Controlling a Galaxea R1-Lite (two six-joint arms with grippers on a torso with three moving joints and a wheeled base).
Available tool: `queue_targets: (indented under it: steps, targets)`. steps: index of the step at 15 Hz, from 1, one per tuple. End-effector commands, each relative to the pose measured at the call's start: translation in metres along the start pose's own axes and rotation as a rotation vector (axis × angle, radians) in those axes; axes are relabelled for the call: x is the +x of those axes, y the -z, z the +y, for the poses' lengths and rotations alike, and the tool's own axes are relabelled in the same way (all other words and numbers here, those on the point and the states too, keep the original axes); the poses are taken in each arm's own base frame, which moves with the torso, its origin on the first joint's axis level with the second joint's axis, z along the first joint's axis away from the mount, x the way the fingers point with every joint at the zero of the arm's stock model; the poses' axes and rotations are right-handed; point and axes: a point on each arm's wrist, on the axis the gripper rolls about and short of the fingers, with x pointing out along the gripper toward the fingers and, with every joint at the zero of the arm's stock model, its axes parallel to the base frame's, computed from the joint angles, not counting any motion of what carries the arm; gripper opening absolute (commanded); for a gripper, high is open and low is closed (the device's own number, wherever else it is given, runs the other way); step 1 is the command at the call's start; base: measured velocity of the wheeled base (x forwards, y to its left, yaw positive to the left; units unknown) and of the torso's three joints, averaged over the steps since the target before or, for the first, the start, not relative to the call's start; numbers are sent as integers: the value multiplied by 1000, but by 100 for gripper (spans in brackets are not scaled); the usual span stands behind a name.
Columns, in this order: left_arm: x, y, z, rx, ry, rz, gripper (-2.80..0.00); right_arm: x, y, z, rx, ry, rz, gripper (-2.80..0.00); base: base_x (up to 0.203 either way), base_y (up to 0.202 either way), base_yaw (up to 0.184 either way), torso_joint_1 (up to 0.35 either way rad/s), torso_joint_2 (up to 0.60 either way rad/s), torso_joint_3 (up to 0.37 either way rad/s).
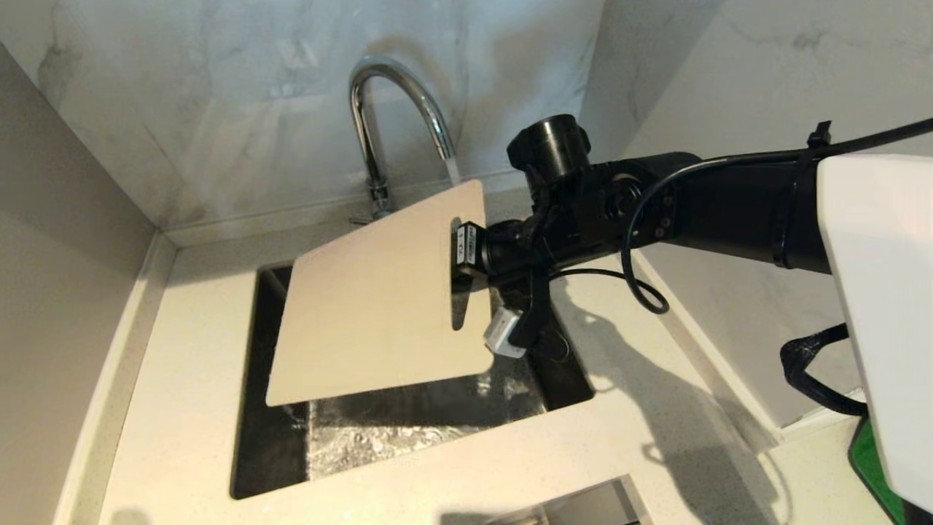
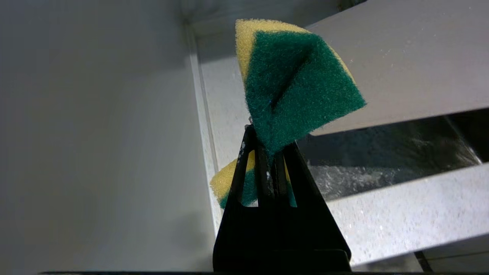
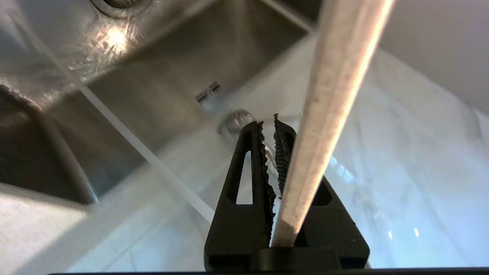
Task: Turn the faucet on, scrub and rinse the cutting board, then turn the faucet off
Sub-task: Scrub the cutting board underwater
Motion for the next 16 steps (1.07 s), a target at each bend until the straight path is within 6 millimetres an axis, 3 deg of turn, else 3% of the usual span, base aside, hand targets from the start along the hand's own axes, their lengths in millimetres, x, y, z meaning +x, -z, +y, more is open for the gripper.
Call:
queue_targets:
  steps: [1, 4, 7, 13, 16]
  targets:
    - [35, -43, -2, 28, -3, 87, -280, -3, 0, -3, -16, 8, 4, -280, 0, 0, 0, 0, 0, 0]
    - [76, -79, -5, 51, -14, 147, -280, -2, 0, -3, -16, 7, 2, -280, 0, 0, 0, 0, 0, 0]
    - [119, -101, -6, 83, -53, 206, -280, -2, 0, -3, -16, 8, 3, -280, 0, 0, 0, 0, 0, 0]
    - [190, -120, 8, 162, -166, 206, -280, 3, -1, 0, -14, 5, -5, -280, 0, 0, 0, 0, 0, 0]
    - [232, -118, 11, 165, -164, 273, -280, 3, -1, 0, -14, 6, -7, -280, 0, 0, 0, 0, 0, 0]
